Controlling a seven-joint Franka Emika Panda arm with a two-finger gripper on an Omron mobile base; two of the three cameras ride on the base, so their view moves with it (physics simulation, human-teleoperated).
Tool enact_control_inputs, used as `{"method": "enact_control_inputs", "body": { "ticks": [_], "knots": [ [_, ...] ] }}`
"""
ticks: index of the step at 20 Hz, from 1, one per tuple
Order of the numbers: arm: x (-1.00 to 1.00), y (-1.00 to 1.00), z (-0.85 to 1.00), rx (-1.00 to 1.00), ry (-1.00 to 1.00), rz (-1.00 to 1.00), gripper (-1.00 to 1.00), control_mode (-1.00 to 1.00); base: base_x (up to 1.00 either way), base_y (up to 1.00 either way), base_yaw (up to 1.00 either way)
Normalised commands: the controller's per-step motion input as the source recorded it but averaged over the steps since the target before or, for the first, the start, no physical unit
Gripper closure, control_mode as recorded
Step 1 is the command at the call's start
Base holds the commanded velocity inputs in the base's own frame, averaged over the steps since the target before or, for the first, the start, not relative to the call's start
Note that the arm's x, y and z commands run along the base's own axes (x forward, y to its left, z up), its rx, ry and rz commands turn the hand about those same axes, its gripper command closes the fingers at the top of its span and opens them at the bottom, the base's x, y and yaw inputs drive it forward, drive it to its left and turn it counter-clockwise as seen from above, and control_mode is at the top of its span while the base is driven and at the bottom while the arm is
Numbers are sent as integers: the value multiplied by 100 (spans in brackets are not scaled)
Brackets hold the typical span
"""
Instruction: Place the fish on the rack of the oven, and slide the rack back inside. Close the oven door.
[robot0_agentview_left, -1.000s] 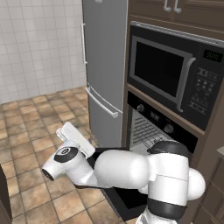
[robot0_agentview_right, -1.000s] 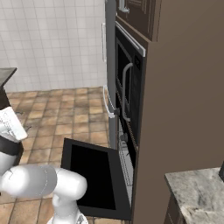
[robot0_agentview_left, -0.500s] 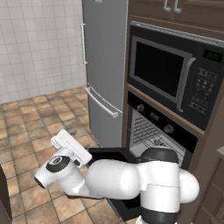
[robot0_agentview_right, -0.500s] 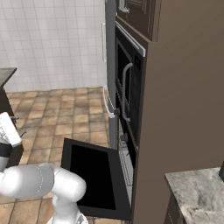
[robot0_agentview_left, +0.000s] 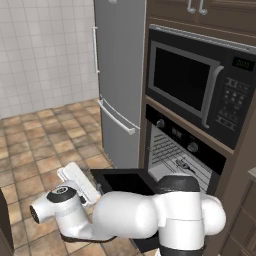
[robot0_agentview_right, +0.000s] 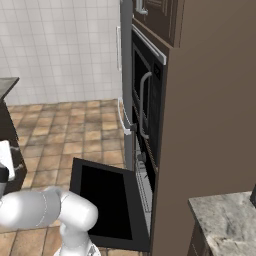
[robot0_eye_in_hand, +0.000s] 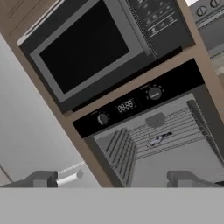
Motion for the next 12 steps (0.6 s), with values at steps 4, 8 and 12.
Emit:
{"method": "enact_control_inputs", "body": {
  "ticks": [4, 8, 12],
  "knots": [
    [-70, 0, -64, 0, 32, -5, -100, -100, 0, 0, 0],
    [-29, 0, -53, 0, 24, -7, -100, -100, 0, 0, 0],
    [2, -11, -34, 0, 15, -6, -100, -100, 0, 0, 0]
  ]
}}
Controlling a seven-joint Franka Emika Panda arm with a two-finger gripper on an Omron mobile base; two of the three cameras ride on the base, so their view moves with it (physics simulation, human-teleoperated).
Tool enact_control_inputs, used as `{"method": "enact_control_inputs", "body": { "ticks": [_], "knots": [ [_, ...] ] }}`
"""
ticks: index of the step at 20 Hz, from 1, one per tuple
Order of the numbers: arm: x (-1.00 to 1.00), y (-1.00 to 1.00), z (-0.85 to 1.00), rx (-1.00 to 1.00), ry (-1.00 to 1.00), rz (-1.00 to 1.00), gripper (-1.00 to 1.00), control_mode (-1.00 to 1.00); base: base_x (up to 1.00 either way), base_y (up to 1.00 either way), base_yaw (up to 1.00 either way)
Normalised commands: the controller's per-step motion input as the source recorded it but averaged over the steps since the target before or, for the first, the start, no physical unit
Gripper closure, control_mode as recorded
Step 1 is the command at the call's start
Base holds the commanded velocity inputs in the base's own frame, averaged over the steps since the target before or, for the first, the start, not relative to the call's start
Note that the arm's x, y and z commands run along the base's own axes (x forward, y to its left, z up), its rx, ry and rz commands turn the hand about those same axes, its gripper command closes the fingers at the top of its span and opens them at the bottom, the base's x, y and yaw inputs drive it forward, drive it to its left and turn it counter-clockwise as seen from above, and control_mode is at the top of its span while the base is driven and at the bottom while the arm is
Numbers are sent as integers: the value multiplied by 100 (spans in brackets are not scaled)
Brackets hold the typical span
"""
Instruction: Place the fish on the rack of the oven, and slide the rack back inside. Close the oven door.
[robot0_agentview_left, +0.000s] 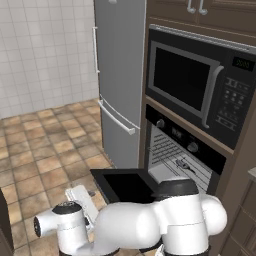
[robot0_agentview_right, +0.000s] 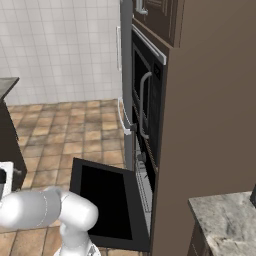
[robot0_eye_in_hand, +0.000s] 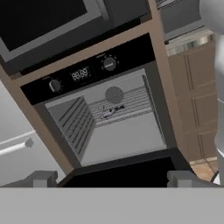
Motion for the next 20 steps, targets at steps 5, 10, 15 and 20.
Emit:
{"method": "enact_control_inputs", "body": {
  "ticks": [5, 10, 15, 20],
  "knots": [
    [20, -16, -49, 0, 13, -5, -100, -100, 0, 0, 0],
    [36, -3, -78, -2, 18, -1, -100, -100, 0, 0, 0],
    [54, 0, -74, -2, 19, 0, -100, -100, 0, 0, 0],
    [61, 2, -54, -7, 19, 0, -100, -100, 0, 0, 0]
  ]
}}
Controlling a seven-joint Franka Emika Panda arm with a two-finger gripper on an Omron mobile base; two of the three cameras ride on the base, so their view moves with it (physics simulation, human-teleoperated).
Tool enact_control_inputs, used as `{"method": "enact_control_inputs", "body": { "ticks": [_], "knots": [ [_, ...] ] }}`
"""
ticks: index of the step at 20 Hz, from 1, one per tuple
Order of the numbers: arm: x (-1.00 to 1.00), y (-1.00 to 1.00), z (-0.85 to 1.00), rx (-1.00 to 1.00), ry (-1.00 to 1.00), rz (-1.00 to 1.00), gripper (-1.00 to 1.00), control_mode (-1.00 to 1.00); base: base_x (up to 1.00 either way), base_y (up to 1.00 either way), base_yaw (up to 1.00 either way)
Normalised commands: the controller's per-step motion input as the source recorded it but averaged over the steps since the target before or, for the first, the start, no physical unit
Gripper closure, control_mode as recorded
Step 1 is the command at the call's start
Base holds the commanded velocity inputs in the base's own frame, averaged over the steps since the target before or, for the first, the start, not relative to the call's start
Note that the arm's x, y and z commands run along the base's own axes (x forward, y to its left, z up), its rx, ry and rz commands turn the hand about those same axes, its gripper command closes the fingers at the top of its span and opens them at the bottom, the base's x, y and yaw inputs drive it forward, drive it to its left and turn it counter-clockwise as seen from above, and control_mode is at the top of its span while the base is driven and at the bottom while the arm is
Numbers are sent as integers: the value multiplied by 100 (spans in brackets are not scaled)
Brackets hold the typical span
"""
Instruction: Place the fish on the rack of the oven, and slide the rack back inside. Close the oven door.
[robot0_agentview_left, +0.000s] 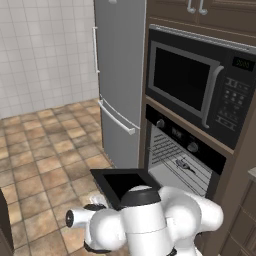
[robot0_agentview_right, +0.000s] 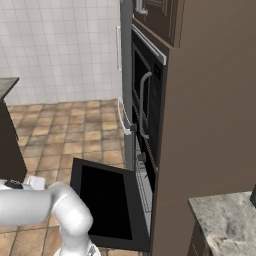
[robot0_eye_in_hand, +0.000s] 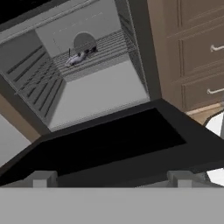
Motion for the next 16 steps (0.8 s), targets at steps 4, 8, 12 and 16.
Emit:
{"method": "enact_control_inputs", "body": {
  "ticks": [4, 8, 12, 16],
  "knots": [
    [60, 18, -69, -13, 15, 0, -100, -100, 0, 0, 0],
    [49, 41, -67, -17, 14, 0, -100, -100, 0, 0, 0],
    [51, 53, -64, -21, 14, 0, -100, -100, 0, 0, 0],
    [62, 52, -65, -20, 13, 0, -100, -100, 0, 0, 0]
  ]
}}
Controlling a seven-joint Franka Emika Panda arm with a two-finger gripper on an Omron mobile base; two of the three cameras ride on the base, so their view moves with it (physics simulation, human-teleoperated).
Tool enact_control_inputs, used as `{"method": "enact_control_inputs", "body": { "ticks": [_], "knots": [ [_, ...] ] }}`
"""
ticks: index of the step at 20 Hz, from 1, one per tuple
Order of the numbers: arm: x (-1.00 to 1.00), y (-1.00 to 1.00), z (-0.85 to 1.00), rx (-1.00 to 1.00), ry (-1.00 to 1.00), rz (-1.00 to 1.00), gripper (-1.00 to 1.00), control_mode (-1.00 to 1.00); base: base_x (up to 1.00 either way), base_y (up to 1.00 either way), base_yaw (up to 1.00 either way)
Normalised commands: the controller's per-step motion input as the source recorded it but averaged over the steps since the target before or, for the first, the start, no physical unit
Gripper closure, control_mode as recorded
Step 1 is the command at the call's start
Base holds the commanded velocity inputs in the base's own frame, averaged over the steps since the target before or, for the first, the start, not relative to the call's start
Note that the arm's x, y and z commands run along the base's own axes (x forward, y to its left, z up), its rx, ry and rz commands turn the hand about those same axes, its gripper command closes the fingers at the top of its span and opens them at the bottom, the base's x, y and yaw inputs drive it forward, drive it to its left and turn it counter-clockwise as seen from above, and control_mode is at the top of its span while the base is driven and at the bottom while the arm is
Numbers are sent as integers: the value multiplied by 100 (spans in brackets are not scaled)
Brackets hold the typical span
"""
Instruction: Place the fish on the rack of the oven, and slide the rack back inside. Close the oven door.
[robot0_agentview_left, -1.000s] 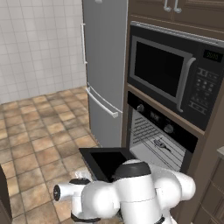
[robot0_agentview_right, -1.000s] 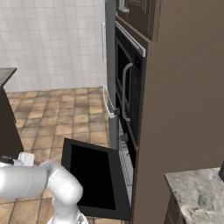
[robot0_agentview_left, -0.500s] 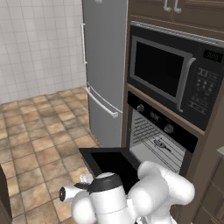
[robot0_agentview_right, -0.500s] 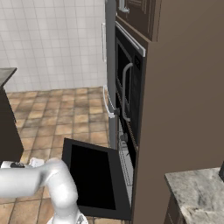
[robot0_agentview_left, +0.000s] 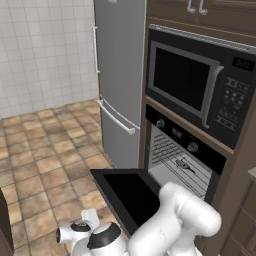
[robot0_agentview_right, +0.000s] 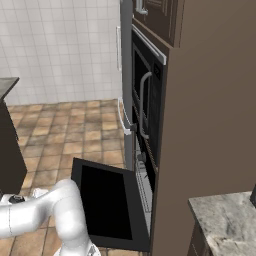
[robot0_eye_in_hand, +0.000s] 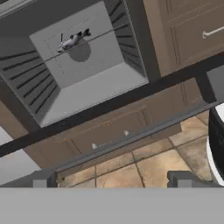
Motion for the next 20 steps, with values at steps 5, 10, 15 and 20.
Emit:
{"method": "enact_control_inputs", "body": {
  "ticks": [5, 10, 15, 20],
  "knots": [
    [58, 18, -63, -18, 13, 0, -100, -100, 0, 0, 0],
    [35, 0, -43, -19, 12, 0, -100, -100, 0, 0, 0],
    [21, -11, -25, -21, 13, 0, -100, -100, 0, 0, 0],
    [25, -32, -31, -25, 11, -1, -100, -100, 0, 0, 0]
  ]
}}
